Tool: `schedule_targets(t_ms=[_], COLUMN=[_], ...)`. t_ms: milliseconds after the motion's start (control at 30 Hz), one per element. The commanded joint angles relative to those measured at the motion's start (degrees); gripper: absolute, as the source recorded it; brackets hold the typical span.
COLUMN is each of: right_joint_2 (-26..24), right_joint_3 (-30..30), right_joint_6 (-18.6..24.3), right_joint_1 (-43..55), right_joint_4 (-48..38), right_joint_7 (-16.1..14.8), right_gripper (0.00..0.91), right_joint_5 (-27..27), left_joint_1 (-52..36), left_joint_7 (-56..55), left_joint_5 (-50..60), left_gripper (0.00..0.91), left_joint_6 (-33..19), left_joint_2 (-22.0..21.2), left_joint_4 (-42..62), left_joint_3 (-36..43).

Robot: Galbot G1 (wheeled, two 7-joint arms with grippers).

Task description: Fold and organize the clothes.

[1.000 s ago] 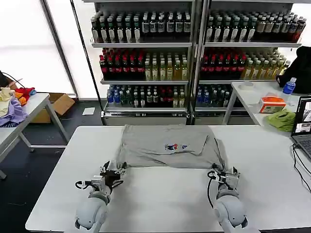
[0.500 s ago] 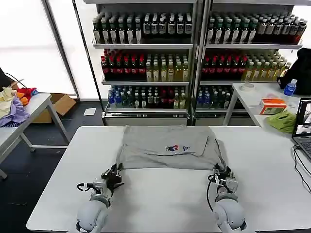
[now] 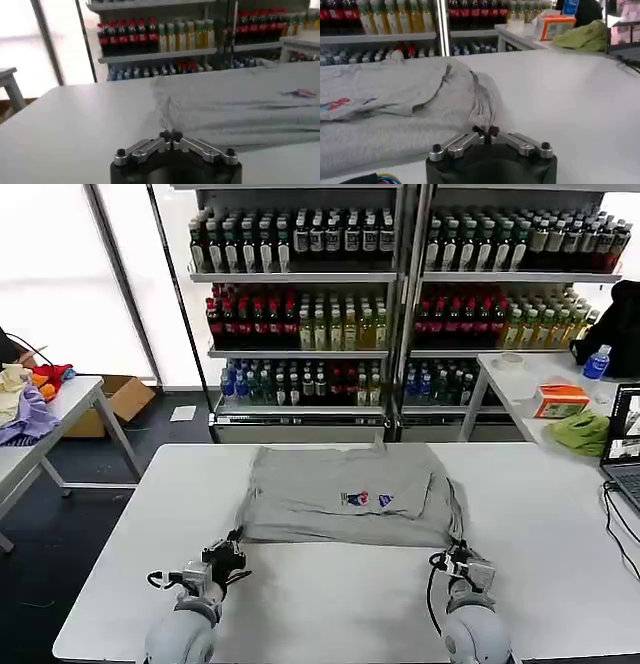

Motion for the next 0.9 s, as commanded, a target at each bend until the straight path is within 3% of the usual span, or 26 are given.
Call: schedule_targets(t_ms=[33, 167, 333, 567, 600, 633, 733, 767, 800, 833, 900], right_joint_2=[-0.79, -2.34, -6.45, -5.81, -5.37, -5.16, -4.69, -4.61, -4.53, -4.46, -4.09], right_joint_3=[1.3, 1.06, 6.45, 6.09, 5.75, 5.59, 5.22, 5.12, 5.09, 5.09, 5.38], right_joint_6=[0.66, 2.39, 5.59, 7.8, 7.72, 7.56, 7.78, 7.85, 7.97, 8.01, 8.16], right_joint_1=[-13.77, -22.82, -32.22, -37.32, -37.32, -37.34, -37.81, -37.98, -38.07, -38.13, -38.29], right_joint_4=[17.01, 19.79, 20.71, 18.95, 19.04, 19.23, 20.27, 20.64, 21.05, 21.54, 23.36], right_joint_7=[2.41, 5.56, 6.52, 9.38, 9.61, 9.87, 10.02, 10.09, 10.23, 10.49, 11.21], right_gripper=[0.0, 0.0, 0.0, 0.0, 0.363, 0.907, 0.907, 0.907, 0.907, 0.907, 0.907], right_joint_5=[-1.91, -6.32, -4.6, -4.57, -4.84, -4.89, -5.76, -6.23, -6.44, -6.7, -6.7], left_joint_1=[13.43, 22.91, 37.6, 40.45, 40.52, 40.47, 39.04, 38.88, 39.1, 39.55, 39.78], left_joint_7=[-1.15, -1.97, -3.2, -4.36, -4.25, -4.2, -4.61, -4.66, -4.6, -4.5, -4.51], left_joint_5=[-0.04, 0.11, -0.37, 1.12, 1.65, 1.72, 1.95, 1.96, 2.28, 2.71, 2.94], left_gripper=[0.0, 0.0, 0.0, 0.01, 0.0, 0.01, 0.05, 0.353, 0.715, 0.907, 0.907], left_joint_6=[-0.25, -0.78, -1.39, -3.48, -3.63, -3.67, -3.11, -3.0, -2.98, -2.89, -2.33], left_joint_2=[3.33, 5.1, 8.26, 5.91, 5.81, 5.83, 5.34, 5.13, 5.07, 4.88, 4.6], left_joint_4=[-16.46, -24.24, -29.62, -25.02, -24.78, -24.68, -23.44, -23.51, -23.99, -24.41, -25.49], left_joint_3=[-1.38, -2.53, -4.18, -2.48, -2.06, -1.99, -1.74, -1.53, -1.18, -0.78, -0.03])
